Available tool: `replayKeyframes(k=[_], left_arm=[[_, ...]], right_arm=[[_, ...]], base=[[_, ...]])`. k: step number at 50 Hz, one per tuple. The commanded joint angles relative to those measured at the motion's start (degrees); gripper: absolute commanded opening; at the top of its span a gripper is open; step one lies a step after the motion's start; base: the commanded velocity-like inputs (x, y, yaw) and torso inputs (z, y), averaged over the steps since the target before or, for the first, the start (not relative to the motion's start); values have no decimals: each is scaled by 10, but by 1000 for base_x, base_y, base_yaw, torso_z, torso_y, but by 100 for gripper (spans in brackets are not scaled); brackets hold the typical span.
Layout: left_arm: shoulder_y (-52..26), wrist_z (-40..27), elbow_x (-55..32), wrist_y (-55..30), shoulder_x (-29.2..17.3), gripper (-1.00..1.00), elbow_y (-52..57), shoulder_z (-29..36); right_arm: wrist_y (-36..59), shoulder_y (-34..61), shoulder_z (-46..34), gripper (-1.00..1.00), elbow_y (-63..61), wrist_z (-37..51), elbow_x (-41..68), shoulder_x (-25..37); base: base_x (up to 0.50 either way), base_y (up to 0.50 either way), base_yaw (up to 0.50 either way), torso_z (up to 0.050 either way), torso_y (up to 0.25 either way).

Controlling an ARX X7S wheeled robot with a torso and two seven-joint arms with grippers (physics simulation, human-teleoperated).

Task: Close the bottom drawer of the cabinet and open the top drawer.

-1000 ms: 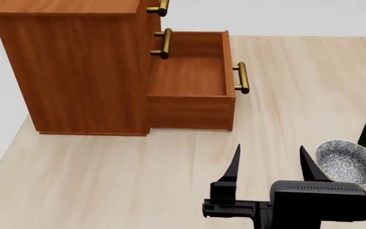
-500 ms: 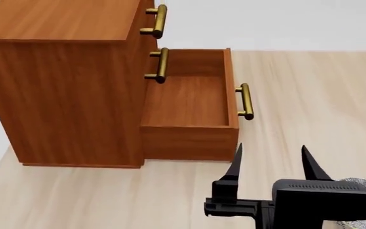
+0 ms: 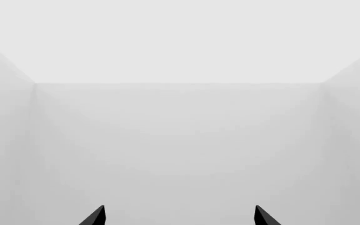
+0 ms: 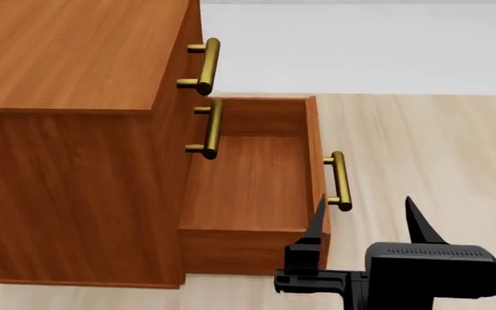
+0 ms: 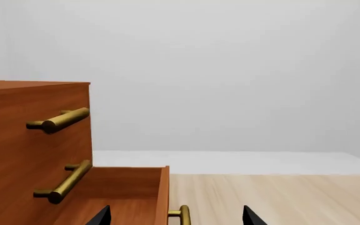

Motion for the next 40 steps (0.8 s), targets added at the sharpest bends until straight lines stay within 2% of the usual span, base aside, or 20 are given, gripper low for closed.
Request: replayKeyframes(k=[1, 18, 40], left_arm=[[4, -4, -1, 7, -4, 100, -3, 2], [7, -11, -6, 16, -6, 100, -6, 4], [3, -22, -11, 14, -15, 100, -8, 11]], right_arm=[[-2, 1, -3, 100, 3, 0, 3, 1], [1, 2, -5, 100, -3, 5, 8, 4], [-8, 0, -10, 100, -1, 5, 12, 8]], base=[[355, 0, 0, 0, 0], [354, 0, 0, 0, 1], [0, 0, 0, 0, -7]])
